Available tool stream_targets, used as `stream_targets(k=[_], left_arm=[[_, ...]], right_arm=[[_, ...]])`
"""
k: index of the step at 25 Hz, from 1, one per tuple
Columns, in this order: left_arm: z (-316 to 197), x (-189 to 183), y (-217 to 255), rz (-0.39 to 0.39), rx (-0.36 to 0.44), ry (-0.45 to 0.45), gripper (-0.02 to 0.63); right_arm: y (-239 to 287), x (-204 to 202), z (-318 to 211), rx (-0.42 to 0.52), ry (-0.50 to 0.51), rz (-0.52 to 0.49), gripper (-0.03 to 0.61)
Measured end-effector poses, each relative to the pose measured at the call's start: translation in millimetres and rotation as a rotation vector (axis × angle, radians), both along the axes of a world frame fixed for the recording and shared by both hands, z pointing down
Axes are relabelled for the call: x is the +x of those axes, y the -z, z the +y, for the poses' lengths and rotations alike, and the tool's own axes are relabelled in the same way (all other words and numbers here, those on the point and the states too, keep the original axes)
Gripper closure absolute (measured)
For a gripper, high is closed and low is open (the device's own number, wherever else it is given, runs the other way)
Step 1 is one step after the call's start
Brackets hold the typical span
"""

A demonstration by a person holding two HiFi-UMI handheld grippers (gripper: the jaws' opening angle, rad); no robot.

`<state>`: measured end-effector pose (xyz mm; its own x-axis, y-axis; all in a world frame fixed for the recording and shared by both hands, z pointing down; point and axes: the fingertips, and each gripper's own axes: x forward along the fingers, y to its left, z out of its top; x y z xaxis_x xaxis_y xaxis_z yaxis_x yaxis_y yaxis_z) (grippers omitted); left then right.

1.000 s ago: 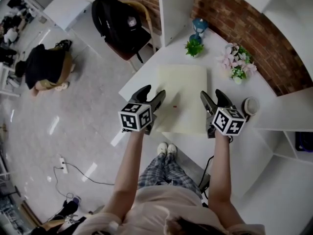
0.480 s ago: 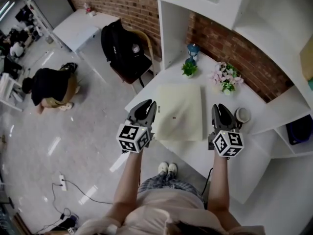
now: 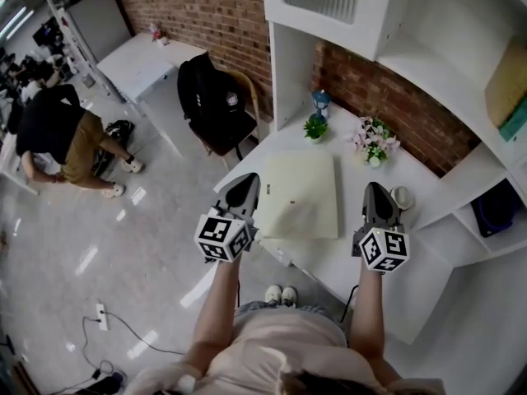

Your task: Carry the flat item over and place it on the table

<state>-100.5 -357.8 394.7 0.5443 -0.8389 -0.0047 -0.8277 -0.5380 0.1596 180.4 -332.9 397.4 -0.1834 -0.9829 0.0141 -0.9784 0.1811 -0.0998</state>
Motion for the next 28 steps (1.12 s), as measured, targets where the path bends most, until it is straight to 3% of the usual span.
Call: stream_targets(k=[11, 28], left_arm=[[10, 4, 2, 0.029, 0.001, -0.007, 0.586], [8, 11, -4, 0.042, -0.023, -0.026, 0.586]], right_arm=[[8, 13, 21, 0.059, -0.027, 0.029, 0.561], [3, 22, 25, 0.033, -0.045, 0.043, 0.563]])
